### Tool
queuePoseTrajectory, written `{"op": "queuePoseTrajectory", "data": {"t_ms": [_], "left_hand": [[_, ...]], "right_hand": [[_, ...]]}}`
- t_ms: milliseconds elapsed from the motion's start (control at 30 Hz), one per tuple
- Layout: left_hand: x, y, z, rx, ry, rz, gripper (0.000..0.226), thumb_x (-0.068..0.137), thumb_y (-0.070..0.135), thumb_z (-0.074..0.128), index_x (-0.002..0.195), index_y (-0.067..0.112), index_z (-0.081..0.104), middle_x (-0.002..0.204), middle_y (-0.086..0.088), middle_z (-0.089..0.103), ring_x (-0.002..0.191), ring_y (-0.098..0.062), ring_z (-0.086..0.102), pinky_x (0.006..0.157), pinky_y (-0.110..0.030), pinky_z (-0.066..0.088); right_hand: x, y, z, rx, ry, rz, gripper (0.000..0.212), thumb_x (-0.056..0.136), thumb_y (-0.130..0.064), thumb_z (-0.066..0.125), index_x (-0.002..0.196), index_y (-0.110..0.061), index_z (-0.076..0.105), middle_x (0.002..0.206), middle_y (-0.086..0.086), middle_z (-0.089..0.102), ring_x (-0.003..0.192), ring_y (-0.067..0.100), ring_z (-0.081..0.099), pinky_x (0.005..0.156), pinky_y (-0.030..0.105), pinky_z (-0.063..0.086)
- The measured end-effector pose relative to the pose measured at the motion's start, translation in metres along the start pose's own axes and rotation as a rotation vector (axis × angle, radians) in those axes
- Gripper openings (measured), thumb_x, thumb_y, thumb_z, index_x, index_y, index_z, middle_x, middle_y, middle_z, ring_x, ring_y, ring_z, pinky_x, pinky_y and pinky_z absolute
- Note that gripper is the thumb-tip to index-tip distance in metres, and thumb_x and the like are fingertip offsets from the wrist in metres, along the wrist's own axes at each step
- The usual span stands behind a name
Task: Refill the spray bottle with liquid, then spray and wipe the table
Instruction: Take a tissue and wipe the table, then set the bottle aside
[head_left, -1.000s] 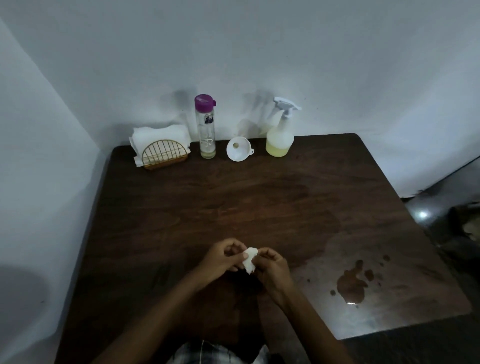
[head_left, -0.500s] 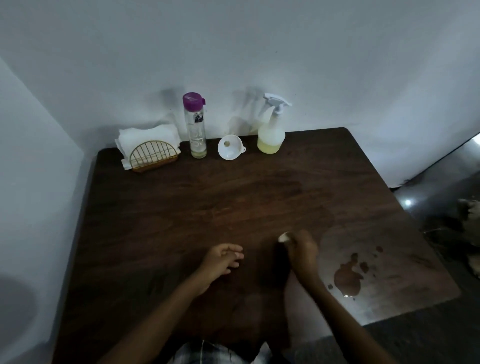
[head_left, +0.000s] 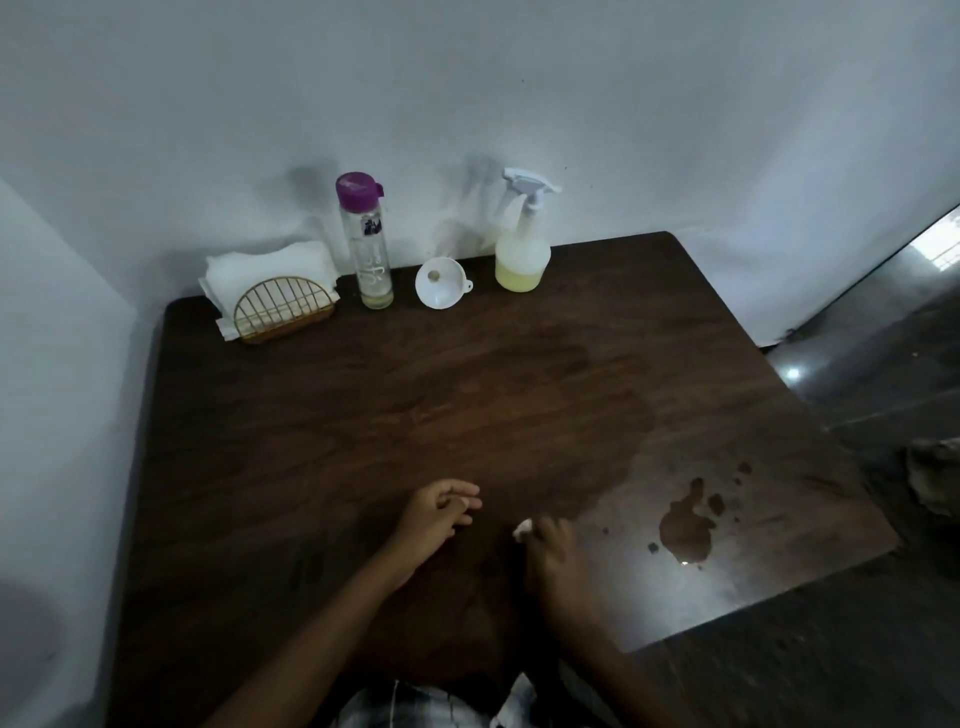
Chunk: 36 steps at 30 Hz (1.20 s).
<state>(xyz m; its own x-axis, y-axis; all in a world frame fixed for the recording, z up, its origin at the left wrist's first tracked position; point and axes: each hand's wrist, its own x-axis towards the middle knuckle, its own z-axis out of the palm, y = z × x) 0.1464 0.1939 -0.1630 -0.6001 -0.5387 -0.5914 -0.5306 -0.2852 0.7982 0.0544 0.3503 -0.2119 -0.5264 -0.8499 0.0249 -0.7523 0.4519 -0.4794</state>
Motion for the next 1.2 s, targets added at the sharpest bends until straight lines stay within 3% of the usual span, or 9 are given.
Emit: {"op": "queuePoseTrajectory", "data": {"t_ms": [67,167,267,333,467,600,800,1000,1200], "left_hand": [[0.000,0.004,0.003,0.018,-0.020,0.020,0.022,0.095,0.010,0.042,0.095,0.025,0.058,0.103,0.002,0.065,0.085,-0.010,0.059,0.074,-0.022,0.044],[-0.001,0.008,0.007,0.027,-0.052,0.040,0.024,0.095,0.010,0.043,0.103,0.025,0.060,0.113,0.000,0.064,0.094,-0.010,0.059,0.075,-0.022,0.045],[-0.002,0.013,0.014,-0.005,-0.111,0.056,0.026,0.094,0.014,0.048,0.114,0.027,0.060,0.113,0.011,0.060,0.105,-0.009,0.056,0.083,-0.026,0.048],[-0.003,0.019,0.026,-0.066,-0.137,0.067,0.021,0.092,0.016,0.052,0.106,0.028,0.063,0.103,0.015,0.062,0.099,-0.007,0.058,0.085,-0.029,0.050],[0.001,0.026,0.056,-0.137,-0.086,0.100,0.011,0.085,0.015,0.063,0.091,0.024,0.065,0.091,0.004,0.069,0.086,-0.011,0.065,0.076,-0.027,0.053],[0.015,0.038,0.089,-0.122,-0.003,0.107,0.007,0.081,0.013,0.067,0.083,0.019,0.063,0.081,0.002,0.069,0.074,-0.011,0.065,0.070,-0.024,0.053],[0.042,0.085,0.205,-0.089,0.063,0.154,0.011,0.082,0.005,0.066,0.078,0.013,0.058,0.057,0.006,0.064,0.050,-0.001,0.060,0.054,-0.017,0.049],[0.065,0.118,0.292,-0.080,0.119,0.192,0.012,0.083,0.005,0.064,0.080,0.013,0.056,0.065,-0.001,0.063,0.051,-0.001,0.060,0.051,-0.015,0.048],[0.091,0.138,0.328,-0.200,0.128,0.116,0.007,0.084,0.005,0.062,0.081,0.011,0.060,0.065,0.001,0.068,0.050,-0.004,0.063,0.054,-0.017,0.050]], "right_hand": [[0.004,-0.021,0.004,0.167,-0.087,0.035,0.011,0.078,-0.017,0.058,0.080,-0.015,0.069,0.080,0.000,0.064,0.076,0.011,0.056,0.062,0.023,0.045],[0.023,-0.035,-0.022,0.717,-0.142,0.465,0.012,0.085,-0.008,0.061,0.079,-0.016,0.067,0.076,-0.006,0.065,0.070,0.002,0.061,0.063,0.017,0.050],[0.037,-0.025,-0.047,1.135,-0.177,0.709,0.014,0.085,0.000,0.057,0.084,-0.010,0.067,0.081,0.008,0.069,0.071,0.018,0.065,0.057,0.023,0.052],[0.041,-0.015,-0.062,1.257,-0.196,0.746,0.017,0.086,0.001,0.054,0.082,-0.009,0.067,0.080,0.010,0.069,0.069,0.021,0.065,0.057,0.027,0.050],[0.044,0.010,-0.078,1.289,-0.226,0.759,0.016,0.087,-0.002,0.052,0.085,-0.008,0.067,0.085,0.012,0.069,0.075,0.024,0.064,0.066,0.033,0.051],[0.050,0.042,-0.101,1.365,-0.254,0.749,0.018,0.087,0.002,0.049,0.080,-0.005,0.065,0.079,0.014,0.067,0.068,0.021,0.062,0.061,0.030,0.048],[0.059,0.151,-0.161,1.432,-0.204,0.698,0.024,0.082,0.010,0.048,0.090,-0.001,0.068,0.088,0.017,0.070,0.075,0.023,0.065,0.065,0.027,0.052],[0.062,0.221,-0.202,1.416,-0.095,0.722,0.018,0.082,0.006,0.056,0.082,-0.007,0.069,0.075,0.006,0.073,0.068,0.018,0.066,0.059,0.024,0.052],[0.084,0.259,-0.222,1.472,-0.043,0.789,0.017,0.083,0.009,0.054,0.081,-0.003,0.066,0.077,0.014,0.067,0.068,0.022,0.062,0.060,0.026,0.053]]}}
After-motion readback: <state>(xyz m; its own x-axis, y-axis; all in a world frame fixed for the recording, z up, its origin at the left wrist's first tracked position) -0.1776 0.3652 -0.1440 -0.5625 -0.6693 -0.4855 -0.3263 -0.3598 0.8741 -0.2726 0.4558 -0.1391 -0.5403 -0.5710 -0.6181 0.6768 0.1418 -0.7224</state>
